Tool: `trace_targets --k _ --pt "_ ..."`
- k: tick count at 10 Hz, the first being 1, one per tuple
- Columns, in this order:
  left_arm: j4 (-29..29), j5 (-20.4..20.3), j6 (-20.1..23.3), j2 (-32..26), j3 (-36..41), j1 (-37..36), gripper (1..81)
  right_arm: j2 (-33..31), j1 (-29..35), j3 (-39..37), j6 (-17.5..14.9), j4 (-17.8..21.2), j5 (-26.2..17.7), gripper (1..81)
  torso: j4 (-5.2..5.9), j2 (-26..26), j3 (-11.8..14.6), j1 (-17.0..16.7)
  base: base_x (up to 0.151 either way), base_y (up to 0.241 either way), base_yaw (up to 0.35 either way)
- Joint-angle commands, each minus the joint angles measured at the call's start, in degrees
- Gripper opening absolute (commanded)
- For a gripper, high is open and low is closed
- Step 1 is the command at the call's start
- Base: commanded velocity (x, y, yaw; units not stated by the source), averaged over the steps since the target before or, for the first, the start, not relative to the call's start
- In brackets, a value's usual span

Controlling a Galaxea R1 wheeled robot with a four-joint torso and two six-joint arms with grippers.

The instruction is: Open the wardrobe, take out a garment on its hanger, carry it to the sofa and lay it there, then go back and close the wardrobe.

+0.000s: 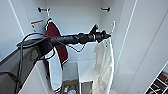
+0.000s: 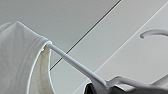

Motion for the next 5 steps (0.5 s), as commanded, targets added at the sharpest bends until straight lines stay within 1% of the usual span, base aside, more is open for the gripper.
trace_targets --k 1,5 --pt "1.3 -2.7 0.1 0.0 0.3 -11.2 1.0 0.1 2.0 0.3 0.0 -0.1 -2.7 81.1 0.00 0.0 0.0 0.0 -0.134 0.000 0.000" --pt "1.6 -2.7 0.2 -0.3 0.6 -10.6 1.0 0.2 2.0 0.4 -0.1 -0.2 -2.7 81.1 0.00 0.0 0.0 0.0 -0.135 0.000 0.000"
